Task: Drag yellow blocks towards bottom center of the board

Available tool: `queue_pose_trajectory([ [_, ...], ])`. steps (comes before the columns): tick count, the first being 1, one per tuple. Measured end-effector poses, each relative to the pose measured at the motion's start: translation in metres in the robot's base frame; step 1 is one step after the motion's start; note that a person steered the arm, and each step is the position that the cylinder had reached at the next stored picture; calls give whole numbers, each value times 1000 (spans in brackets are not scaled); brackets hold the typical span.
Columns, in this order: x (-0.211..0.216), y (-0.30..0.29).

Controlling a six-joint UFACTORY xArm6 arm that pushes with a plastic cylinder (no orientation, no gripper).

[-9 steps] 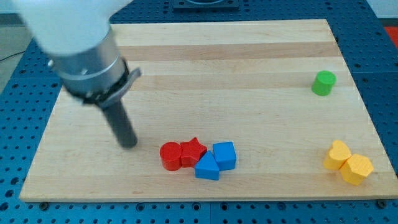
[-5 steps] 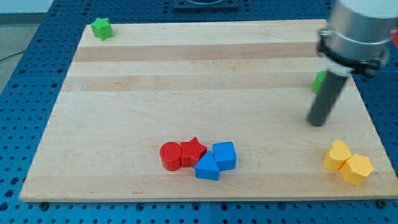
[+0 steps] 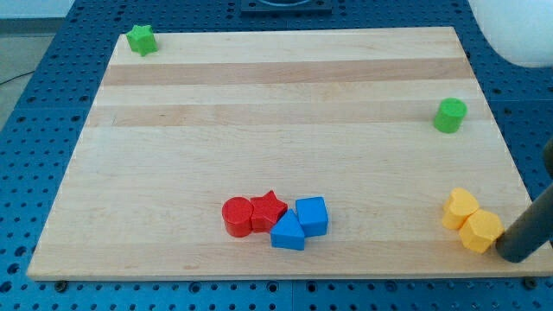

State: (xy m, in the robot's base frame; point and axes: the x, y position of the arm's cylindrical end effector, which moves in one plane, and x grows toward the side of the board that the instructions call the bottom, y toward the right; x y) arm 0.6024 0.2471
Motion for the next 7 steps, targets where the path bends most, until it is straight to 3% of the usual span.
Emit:
queue_pose_trajectory([
  [2, -14, -20],
  [4, -53, -32],
  [6, -60, -64],
  [7, -51, -49],
])
